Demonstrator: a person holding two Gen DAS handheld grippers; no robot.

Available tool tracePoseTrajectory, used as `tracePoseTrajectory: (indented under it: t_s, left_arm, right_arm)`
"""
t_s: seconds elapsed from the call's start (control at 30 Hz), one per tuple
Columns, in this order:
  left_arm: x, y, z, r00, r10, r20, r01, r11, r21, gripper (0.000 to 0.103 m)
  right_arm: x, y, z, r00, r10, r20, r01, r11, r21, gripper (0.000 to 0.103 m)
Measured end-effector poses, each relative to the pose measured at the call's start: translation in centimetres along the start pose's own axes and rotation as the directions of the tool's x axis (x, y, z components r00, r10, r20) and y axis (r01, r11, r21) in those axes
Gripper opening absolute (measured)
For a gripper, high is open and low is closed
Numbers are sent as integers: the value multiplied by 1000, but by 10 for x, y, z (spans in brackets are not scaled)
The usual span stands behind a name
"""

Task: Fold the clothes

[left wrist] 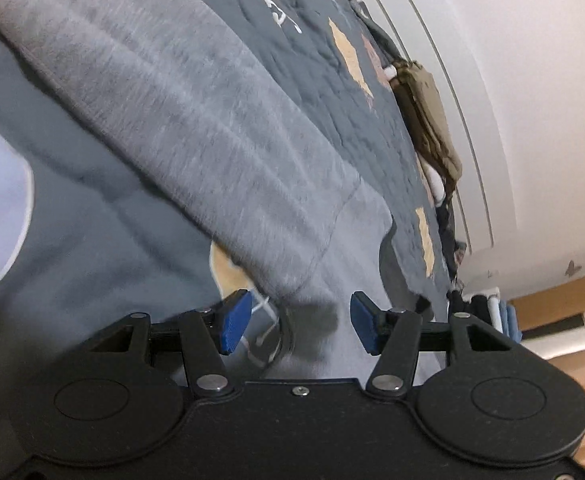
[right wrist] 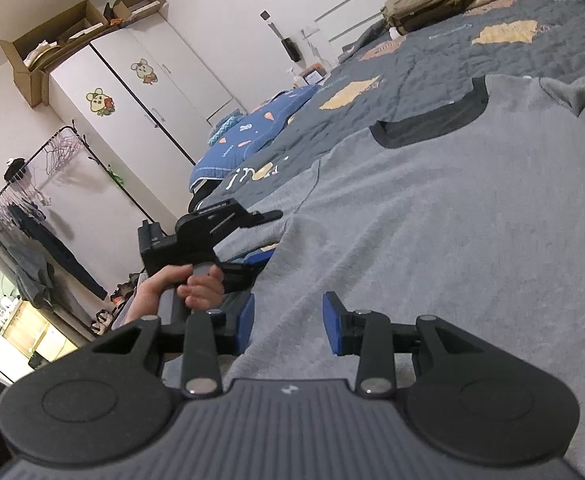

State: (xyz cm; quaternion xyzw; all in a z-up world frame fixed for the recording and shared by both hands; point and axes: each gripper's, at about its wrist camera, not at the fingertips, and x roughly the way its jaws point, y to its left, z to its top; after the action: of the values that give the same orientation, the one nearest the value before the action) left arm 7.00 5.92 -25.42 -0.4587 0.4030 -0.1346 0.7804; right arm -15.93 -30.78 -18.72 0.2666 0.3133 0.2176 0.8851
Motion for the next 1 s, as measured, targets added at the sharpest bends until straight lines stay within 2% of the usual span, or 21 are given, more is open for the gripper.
tracePoseTrajectory:
  t_s: [0.07, 0.1, 0.13, 0.2, 0.27, 0.37, 0.4, 0.47, 0.6, 0.67, 0.7, 0.8, 1.0]
  left_arm:
    - [5, -5, 6, 1000, 2, 15, -2, 1000, 27, 53]
    - [8, -6, 8, 1000, 8, 23, -9, 999, 39, 48]
    - [10, -6, 8, 999, 18, 32, -19, 999, 49, 33]
    - [9, -6, 10, 995, 60, 75, -66, 995, 78, 13]
    - [0, -8, 13, 990, 74, 124, -86, 992, 96, 7]
    - [-22, -13, 22, 971, 67, 230, -93, 990, 109, 4]
    - [-26, -12, 24, 967, 70, 244, -98, 990, 104, 2]
    - [-32, -8, 30, 964, 84, 252, -109, 990, 87, 2]
    - [-35, -1, 31, 979, 88, 185, -98, 994, 41, 3]
    - [-38, -4, 24, 988, 73, 139, -80, 996, 48, 5]
    - [-40, -6, 19, 992, 67, 111, -74, 995, 61, 11]
    - [-32, -11, 7, 995, 67, 69, -74, 992, 104, 48]
    - [-12, -14, -1, 997, 57, 47, -64, 984, 168, 50]
  right_arm:
    - [1, -2, -2, 1000, -3, -7, 3, 1000, 5, 36]
    - [2, -3, -3, 1000, -6, -11, 6, 1000, 7, 36]
    - [3, -4, -4, 1000, -8, -14, 8, 1000, 9, 36]
    - [4, -6, -4, 1000, -12, -18, 12, 1000, 13, 36]
    - [4, -6, -5, 1000, -12, -20, 12, 1000, 18, 36]
    - [4, -6, -6, 1000, -9, -21, 9, 1000, 18, 36]
    - [3, -6, -6, 1000, -7, -21, 8, 1000, 17, 36]
    - [3, -5, -7, 1000, -7, -24, 7, 1000, 13, 36]
    - [4, -5, -8, 999, -8, -32, 9, 1000, 7, 36]
    - [4, -4, -8, 999, -7, -33, 7, 1000, 5, 36]
    - [4, -4, -8, 999, -7, -34, 7, 1000, 5, 36]
    - [6, -4, -9, 999, -5, -43, 6, 1000, 6, 36]
    - [8, 0, -11, 999, -1, -53, 1, 1000, -1, 36]
